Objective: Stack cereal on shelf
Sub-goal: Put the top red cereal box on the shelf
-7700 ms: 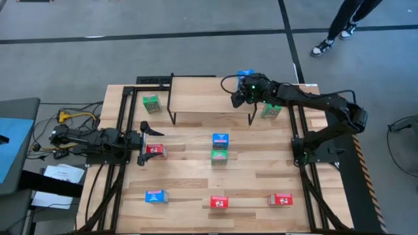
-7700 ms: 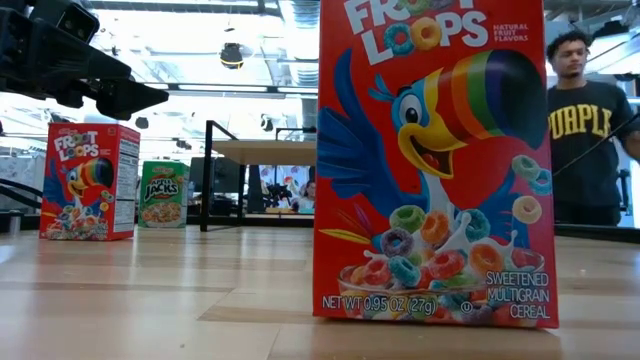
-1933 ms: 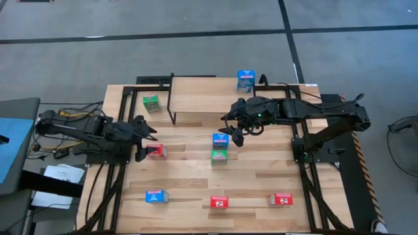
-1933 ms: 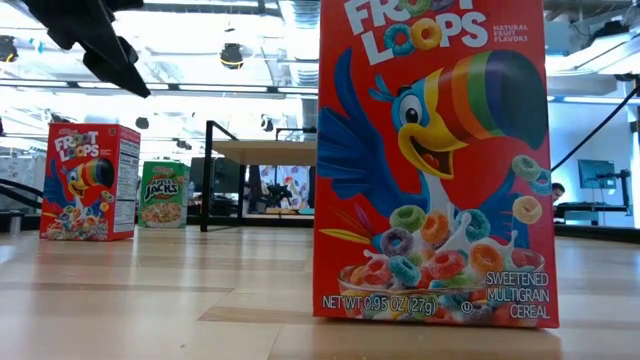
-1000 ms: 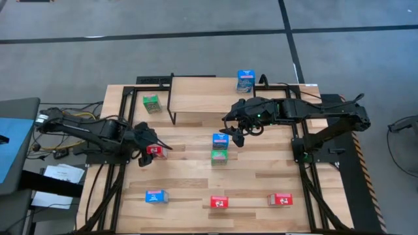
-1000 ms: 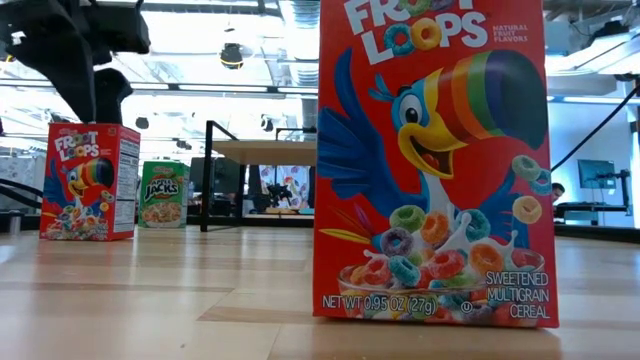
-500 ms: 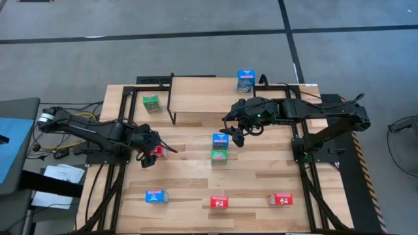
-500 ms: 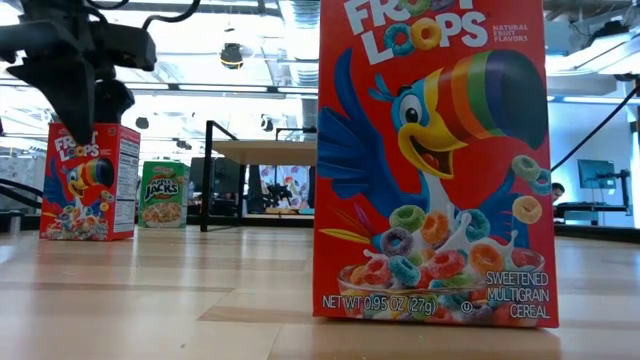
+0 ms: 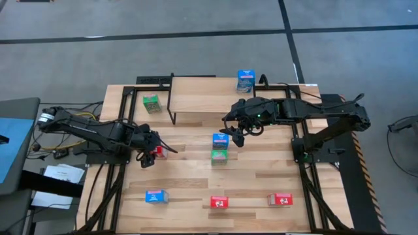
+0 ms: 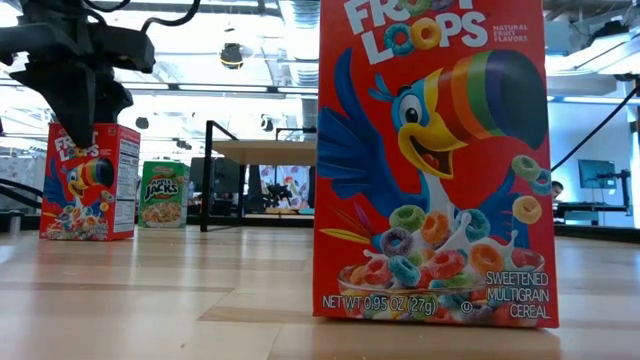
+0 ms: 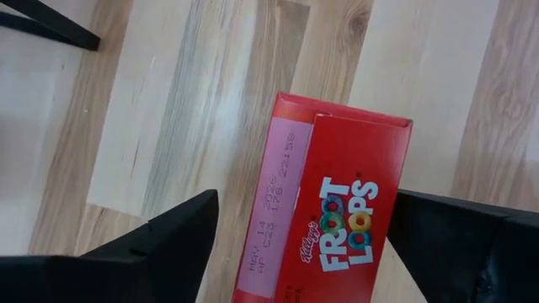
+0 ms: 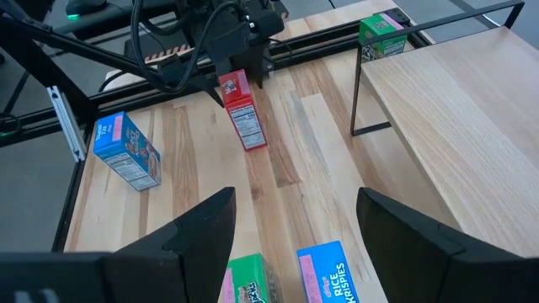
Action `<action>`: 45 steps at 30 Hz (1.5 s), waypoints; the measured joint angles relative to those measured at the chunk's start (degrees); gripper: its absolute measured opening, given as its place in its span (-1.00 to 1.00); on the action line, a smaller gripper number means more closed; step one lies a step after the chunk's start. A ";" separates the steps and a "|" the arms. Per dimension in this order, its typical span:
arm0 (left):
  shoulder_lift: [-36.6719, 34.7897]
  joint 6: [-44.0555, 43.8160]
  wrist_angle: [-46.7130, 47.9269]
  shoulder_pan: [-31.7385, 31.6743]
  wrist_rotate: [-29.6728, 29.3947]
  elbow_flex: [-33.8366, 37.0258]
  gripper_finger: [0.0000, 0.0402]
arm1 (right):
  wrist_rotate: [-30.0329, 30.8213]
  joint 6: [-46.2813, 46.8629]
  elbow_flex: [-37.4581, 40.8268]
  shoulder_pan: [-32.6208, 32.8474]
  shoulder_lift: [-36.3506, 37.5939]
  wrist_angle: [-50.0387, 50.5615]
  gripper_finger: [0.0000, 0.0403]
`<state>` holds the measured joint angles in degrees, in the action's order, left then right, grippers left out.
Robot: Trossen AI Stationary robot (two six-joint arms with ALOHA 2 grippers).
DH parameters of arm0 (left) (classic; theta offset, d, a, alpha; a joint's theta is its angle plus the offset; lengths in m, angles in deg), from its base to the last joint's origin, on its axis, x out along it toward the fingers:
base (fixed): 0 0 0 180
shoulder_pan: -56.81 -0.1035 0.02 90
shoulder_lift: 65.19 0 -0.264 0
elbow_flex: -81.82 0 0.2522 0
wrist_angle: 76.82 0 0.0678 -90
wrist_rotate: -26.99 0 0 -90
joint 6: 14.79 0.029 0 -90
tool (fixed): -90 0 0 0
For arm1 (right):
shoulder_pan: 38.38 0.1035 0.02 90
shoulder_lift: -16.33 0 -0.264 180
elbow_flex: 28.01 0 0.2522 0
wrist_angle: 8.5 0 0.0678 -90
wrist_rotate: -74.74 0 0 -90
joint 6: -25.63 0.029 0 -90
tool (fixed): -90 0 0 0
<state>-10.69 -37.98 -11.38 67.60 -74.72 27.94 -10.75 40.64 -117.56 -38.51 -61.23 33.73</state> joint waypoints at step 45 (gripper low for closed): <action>-0.04 -2.08 0.06 0.00 2.48 -0.77 -0.05 | -0.01 -0.07 0.02 0.01 0.00 0.04 0.35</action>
<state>-10.73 -40.07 -11.33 67.60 -72.25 27.17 -10.76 40.57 -117.54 -38.50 -61.23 33.78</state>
